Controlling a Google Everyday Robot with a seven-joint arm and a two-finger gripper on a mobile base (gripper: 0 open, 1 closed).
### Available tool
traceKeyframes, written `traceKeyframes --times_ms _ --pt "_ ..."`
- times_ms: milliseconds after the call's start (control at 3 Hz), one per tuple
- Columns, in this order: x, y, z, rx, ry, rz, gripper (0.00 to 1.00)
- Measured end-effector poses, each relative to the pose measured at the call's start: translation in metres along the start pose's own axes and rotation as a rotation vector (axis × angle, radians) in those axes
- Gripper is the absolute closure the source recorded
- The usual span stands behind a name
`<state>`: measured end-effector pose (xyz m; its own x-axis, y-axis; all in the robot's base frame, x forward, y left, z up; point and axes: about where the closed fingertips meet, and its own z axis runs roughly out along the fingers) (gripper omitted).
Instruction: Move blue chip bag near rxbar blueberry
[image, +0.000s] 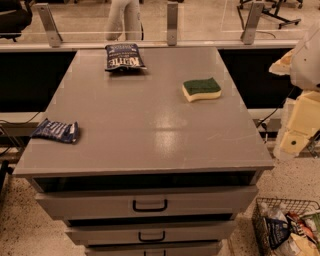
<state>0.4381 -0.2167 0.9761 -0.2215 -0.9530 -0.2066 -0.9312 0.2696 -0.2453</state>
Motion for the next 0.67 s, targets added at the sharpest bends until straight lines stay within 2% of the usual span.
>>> traceKeyframes --times_ms 333,667 --pt "0.000 0.000 0.000 0.000 0.000 0.000 0.00" --pt "-0.016 -0.016 0.021 0.008 -0.072 0.029 0.00"
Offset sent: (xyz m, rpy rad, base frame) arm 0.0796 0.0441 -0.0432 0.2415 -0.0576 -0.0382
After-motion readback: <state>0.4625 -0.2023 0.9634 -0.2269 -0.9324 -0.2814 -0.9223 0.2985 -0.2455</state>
